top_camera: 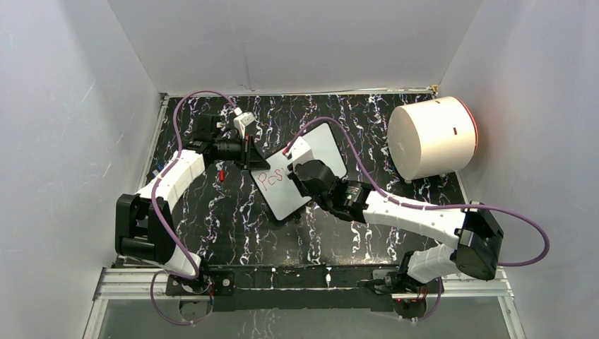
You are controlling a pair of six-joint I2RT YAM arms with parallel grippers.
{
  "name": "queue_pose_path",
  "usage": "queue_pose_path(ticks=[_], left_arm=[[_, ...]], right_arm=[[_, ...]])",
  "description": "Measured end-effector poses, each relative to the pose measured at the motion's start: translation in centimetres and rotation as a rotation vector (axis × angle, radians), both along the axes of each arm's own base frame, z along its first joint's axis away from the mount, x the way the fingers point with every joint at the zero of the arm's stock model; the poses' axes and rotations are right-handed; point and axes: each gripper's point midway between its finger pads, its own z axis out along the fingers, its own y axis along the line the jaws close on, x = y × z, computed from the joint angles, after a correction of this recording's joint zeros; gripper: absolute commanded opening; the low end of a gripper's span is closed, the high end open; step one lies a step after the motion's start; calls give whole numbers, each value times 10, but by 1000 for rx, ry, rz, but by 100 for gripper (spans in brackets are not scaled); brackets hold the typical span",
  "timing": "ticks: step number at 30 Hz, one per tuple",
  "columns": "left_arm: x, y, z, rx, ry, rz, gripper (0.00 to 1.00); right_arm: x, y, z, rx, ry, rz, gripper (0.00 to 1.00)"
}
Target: Write a sentence on the whiteboard
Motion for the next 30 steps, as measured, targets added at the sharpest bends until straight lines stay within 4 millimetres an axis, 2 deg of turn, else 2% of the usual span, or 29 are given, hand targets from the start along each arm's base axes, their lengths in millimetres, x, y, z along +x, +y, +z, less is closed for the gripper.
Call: queue_pose_path(ticks=[30], left_arm=[[1, -1, 0, -2, 3, -3, 0]], right_arm=[[1, 5, -7, -14, 3, 14, 0]])
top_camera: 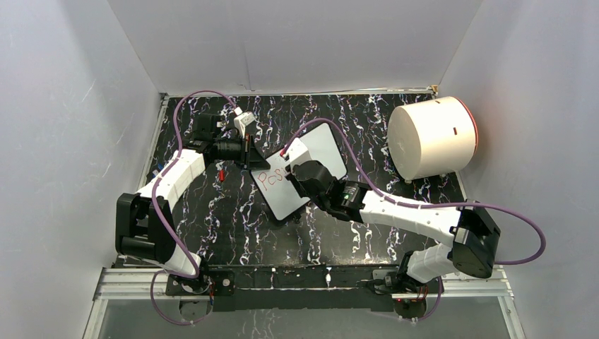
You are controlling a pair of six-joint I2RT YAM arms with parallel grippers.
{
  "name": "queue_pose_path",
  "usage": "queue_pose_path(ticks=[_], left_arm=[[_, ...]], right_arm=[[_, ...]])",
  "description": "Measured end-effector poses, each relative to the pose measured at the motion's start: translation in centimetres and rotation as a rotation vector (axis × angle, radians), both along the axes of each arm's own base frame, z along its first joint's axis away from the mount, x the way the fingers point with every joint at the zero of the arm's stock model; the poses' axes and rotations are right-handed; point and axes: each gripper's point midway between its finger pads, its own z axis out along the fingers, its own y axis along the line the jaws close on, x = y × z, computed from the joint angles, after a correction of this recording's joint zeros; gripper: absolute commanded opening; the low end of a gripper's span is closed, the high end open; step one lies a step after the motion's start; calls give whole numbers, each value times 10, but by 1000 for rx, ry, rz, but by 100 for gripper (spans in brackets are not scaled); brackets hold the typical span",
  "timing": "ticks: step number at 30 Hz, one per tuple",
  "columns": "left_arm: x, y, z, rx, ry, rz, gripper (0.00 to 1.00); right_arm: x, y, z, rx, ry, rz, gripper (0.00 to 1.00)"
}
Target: Write a sentence on the whiteboard
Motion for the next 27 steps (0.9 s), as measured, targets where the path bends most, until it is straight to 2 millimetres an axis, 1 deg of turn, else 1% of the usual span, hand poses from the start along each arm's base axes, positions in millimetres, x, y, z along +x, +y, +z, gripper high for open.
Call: queue_pose_path(ticks=[14, 27], left_arm=[[0, 0, 0, -1, 1, -1, 0], [0, 0, 0, -2, 1, -2, 0]], right_arm=[[1, 2, -4, -12, 0, 6, 0], [7, -5, -4, -28, -20, -36, 0]])
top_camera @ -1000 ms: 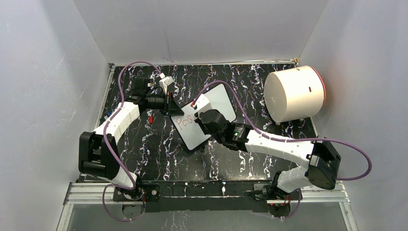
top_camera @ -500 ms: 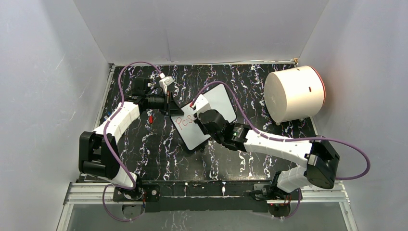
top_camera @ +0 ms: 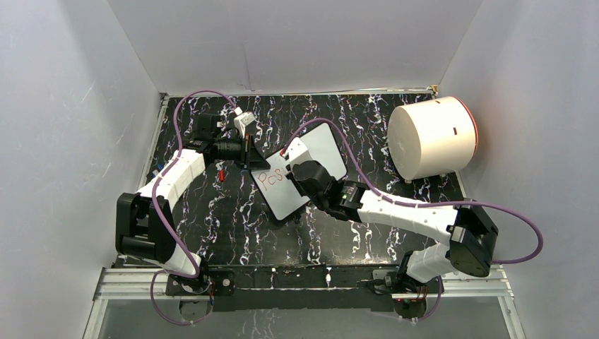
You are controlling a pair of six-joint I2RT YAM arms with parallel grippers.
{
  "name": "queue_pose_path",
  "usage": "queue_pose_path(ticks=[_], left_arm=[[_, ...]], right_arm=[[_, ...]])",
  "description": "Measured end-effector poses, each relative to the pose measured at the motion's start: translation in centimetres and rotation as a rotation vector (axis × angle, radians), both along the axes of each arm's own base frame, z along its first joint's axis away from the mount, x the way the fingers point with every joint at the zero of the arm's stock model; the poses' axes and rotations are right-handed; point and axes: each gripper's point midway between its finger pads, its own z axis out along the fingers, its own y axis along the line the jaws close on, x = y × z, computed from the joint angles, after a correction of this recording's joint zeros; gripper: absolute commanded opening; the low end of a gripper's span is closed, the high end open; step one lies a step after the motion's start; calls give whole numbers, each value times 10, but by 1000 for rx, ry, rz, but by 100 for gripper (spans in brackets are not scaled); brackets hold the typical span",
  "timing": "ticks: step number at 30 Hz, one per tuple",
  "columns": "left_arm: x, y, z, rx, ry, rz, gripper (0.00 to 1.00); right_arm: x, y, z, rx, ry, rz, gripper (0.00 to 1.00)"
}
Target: Write a sentence on the whiteboard
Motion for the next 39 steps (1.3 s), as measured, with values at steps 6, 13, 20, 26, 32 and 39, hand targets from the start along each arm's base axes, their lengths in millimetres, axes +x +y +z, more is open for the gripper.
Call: queue_pose_path(ticks=[6, 13, 20, 26, 32, 39], left_arm=[[0, 0, 0, 0, 0, 0, 0], [0, 0, 0, 0, 1, 0, 0], [0, 0, 0, 0, 0, 0, 0], [0, 0, 0, 0, 1, 0, 0], [0, 0, 0, 0, 1, 0, 0], [0, 0, 0, 0, 2, 0, 0]], right_arm=[[2, -2, 1, -5, -7, -11, 0], [0, -1, 6, 12, -6, 6, 0], [-1, 0, 8, 18, -6, 15, 0], [-2, 1, 7, 19, -3, 22, 0], [-1, 4, 7, 23, -9, 26, 0], [2, 8, 8, 30, -21, 30, 0]])
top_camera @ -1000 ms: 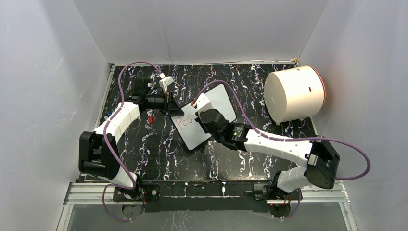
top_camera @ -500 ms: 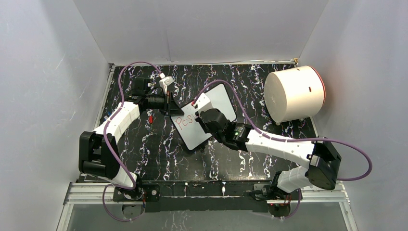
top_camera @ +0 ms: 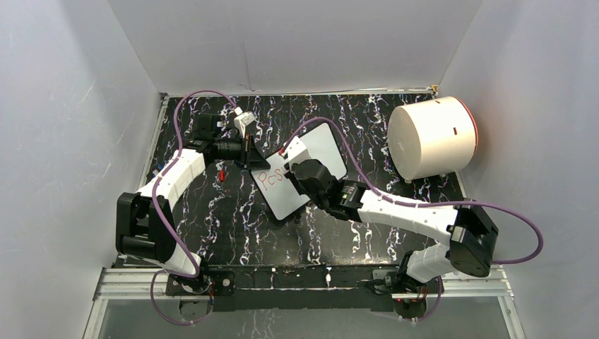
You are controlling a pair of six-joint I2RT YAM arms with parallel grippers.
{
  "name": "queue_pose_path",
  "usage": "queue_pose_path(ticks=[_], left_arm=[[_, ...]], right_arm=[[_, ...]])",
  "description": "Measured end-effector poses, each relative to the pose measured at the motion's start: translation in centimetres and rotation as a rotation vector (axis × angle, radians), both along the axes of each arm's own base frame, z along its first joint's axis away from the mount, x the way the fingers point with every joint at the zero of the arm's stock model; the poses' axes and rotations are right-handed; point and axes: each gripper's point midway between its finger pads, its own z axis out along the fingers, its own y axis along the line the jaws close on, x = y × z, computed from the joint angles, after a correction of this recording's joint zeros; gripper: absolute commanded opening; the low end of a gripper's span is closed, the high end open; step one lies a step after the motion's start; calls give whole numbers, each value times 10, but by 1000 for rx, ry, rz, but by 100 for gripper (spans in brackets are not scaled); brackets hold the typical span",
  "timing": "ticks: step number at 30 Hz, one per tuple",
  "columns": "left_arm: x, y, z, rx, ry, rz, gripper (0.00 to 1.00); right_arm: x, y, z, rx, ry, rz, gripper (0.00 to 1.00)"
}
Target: Write a sentence on the whiteboard
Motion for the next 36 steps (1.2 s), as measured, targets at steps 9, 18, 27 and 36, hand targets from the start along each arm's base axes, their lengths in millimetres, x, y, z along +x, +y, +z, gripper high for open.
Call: queue_pose_path(ticks=[9, 18, 27, 36], left_arm=[[1, 0, 0, 3, 0, 3, 0], [1, 0, -1, 5, 2, 4, 0], [1, 0, -1, 5, 2, 4, 0], [1, 0, -1, 5, 2, 4, 0]], right_arm=[[0, -2, -5, -19, 8, -8, 0], [-5, -8, -15, -54, 46, -8, 0], [-8, -11, -21, -76, 63, -1, 0], [-8, -12, -21, -81, 62, -4, 0]])
